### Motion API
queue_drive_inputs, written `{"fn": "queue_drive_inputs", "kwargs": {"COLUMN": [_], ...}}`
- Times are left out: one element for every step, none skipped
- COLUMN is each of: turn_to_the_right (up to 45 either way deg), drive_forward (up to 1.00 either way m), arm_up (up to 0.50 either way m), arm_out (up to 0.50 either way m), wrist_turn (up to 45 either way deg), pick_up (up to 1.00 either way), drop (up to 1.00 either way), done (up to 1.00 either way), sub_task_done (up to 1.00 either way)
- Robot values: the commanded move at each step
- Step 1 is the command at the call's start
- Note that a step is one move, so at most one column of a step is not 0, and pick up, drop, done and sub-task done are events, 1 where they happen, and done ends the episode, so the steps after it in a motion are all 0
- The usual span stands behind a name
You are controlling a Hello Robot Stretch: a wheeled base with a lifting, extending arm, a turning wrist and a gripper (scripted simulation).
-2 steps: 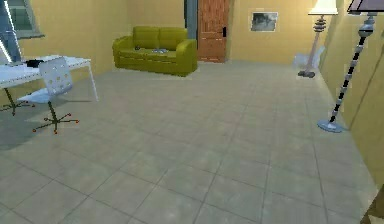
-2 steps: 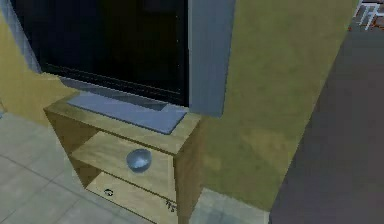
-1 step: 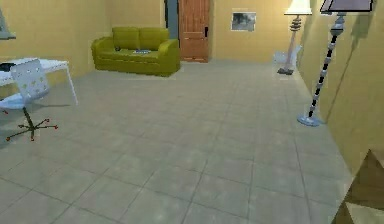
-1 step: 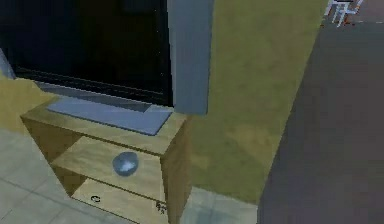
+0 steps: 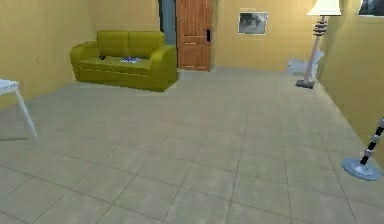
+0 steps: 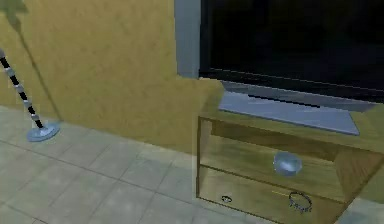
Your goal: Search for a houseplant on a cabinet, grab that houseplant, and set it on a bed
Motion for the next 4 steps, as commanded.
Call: {"fn": "queue_drive_inputs", "kwargs": {"turn_to_the_right": [0.0, 0.0, 0.0, 3.0], "drive_forward": [1.0, 1.0, 1.0, 0.0], "arm_up": [0.0, 0.0, 0.0, 0.0], "arm_out": [0.0, 0.0, 0.0, 0.0], "wrist_turn": [0.0, 0.0, 0.0, 0.0], "pick_up": [0.0, 0.0, 0.0, 0.0], "drop": [0.0, 0.0, 0.0, 0.0], "done": [0.0, 0.0, 0.0, 0.0], "sub_task_done": [0.0, 0.0, 0.0, 0.0]}}
